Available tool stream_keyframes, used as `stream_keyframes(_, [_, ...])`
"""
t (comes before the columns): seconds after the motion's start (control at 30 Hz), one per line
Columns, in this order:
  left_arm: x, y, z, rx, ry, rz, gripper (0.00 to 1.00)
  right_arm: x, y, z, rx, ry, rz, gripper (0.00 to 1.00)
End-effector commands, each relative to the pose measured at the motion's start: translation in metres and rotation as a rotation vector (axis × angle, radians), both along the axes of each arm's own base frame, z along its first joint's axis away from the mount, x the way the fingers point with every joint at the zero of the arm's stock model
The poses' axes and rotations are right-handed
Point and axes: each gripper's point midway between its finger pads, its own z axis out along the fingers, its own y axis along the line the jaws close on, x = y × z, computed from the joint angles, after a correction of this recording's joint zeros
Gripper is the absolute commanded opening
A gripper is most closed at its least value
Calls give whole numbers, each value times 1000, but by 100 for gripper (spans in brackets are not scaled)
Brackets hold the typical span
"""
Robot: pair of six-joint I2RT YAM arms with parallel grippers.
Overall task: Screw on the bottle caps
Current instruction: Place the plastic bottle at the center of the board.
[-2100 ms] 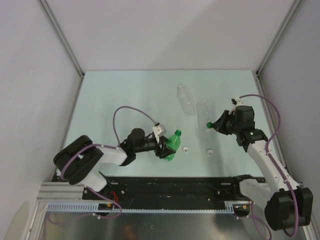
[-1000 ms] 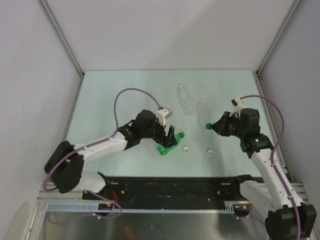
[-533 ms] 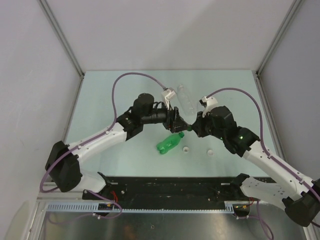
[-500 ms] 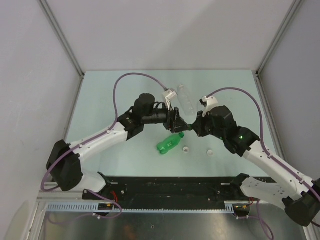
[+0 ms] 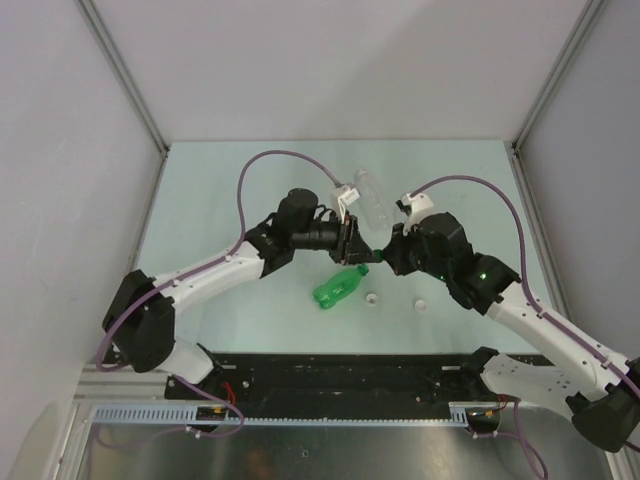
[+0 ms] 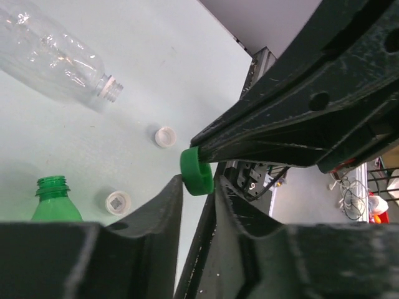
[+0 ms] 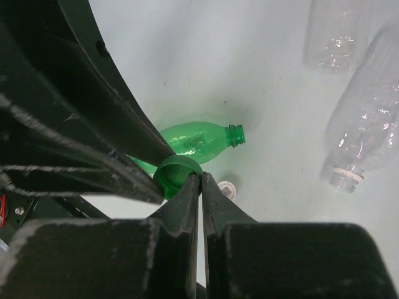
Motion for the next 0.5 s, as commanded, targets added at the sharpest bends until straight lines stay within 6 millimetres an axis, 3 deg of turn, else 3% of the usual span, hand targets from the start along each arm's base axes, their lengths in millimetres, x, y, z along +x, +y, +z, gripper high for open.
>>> stream_keyframes(0.0, [4, -6, 20, -46, -26, -17, 27, -3, 7, 32, 57, -69, 39, 4])
stream_keyframes(0.17, [-1, -8, 17, -47, -37, -68, 6, -11, 15, 43, 101, -86, 101, 5])
stream_keyframes(0.3, [-2, -9, 21, -54, -103, -109, 0, -19, 17, 48, 126, -84, 131, 10])
stream_keyframes(0.37, [-1, -9, 25, -59, -151, -121, 0, -23, 16, 50, 139, -78, 139, 19])
stream_keyframes(0.47, [5, -9, 31, -60, -245, -122, 0, -28, 13, 56, 166, -76, 133, 41])
